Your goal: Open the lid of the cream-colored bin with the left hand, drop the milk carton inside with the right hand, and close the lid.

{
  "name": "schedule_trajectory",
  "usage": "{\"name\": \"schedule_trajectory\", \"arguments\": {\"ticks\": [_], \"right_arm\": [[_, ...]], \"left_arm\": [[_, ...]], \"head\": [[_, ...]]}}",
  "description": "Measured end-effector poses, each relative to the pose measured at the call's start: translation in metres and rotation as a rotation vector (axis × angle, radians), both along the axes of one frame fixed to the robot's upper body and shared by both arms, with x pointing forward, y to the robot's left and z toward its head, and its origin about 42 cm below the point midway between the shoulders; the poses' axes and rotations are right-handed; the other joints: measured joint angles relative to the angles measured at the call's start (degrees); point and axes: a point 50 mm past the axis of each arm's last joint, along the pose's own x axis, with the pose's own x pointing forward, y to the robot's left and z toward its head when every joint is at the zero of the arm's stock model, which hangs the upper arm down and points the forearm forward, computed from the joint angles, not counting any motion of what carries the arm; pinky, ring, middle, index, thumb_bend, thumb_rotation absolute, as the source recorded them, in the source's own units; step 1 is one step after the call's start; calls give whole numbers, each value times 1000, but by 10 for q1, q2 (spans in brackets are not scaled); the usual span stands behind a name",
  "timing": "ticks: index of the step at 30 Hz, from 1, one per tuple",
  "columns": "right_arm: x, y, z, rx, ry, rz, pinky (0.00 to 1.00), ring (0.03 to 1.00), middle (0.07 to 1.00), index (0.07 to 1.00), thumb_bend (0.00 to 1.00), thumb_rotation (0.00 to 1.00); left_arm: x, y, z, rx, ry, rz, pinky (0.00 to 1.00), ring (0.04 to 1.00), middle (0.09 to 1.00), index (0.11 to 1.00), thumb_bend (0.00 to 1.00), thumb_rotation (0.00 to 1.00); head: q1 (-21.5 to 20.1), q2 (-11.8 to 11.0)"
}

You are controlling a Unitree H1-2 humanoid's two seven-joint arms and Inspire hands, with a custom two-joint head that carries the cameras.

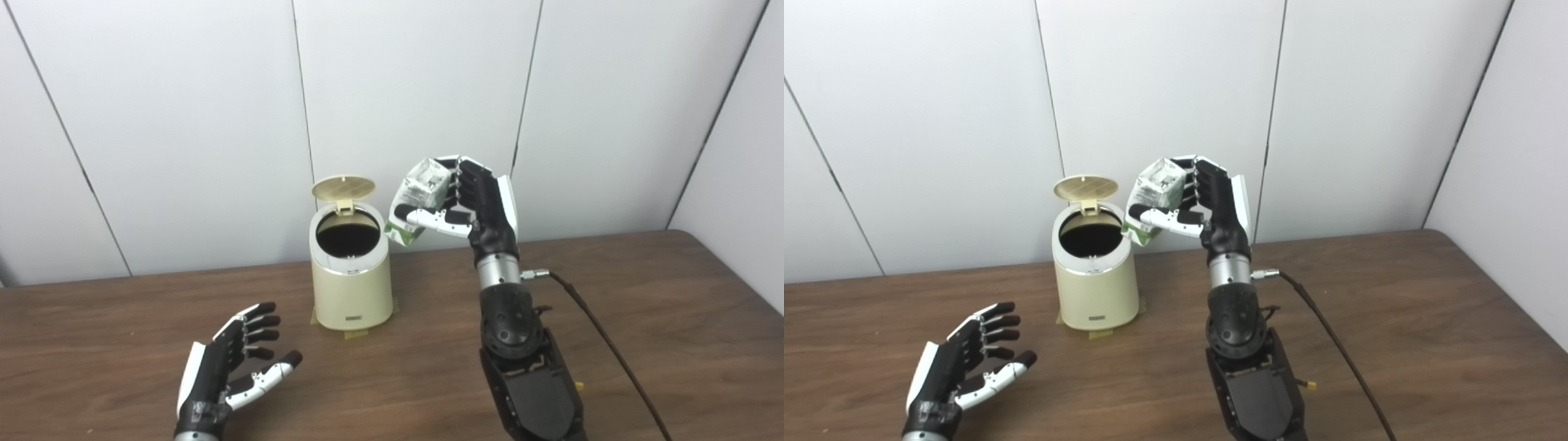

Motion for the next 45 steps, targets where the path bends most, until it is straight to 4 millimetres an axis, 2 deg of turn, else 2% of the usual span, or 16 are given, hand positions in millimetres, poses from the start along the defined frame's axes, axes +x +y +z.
{"name": "schedule_trajectory", "arguments": {"ticks": [4,13,22,35,45], "right_arm": [[4,13,2,5,7,13,269,318,426,538,518,0],[12,29,-11,7,71,45,277,325,431,535,518,0],[18,44,-12,-46,82,72,265,316,424,532,519,0],[35,58,-22,-103,134,101,271,320,423,532,519,0],[49,68,-23,-130,122,117,275,325,426,534,518,0]], "left_arm": [[0,-5,-2,-8,1,16,606,714,749,784,727,185],[0,-17,-2,-40,-1,16,627,723,759,786,735,177],[1,-22,-1,-48,-1,18,608,714,754,786,731,150],[0,-28,4,-38,-7,27,610,718,753,790,732,167],[-1,-31,7,-31,-7,25,616,719,754,789,730,169]], "head": [[12,0],[33,3],[46,9],[58,16],[61,18]]}}
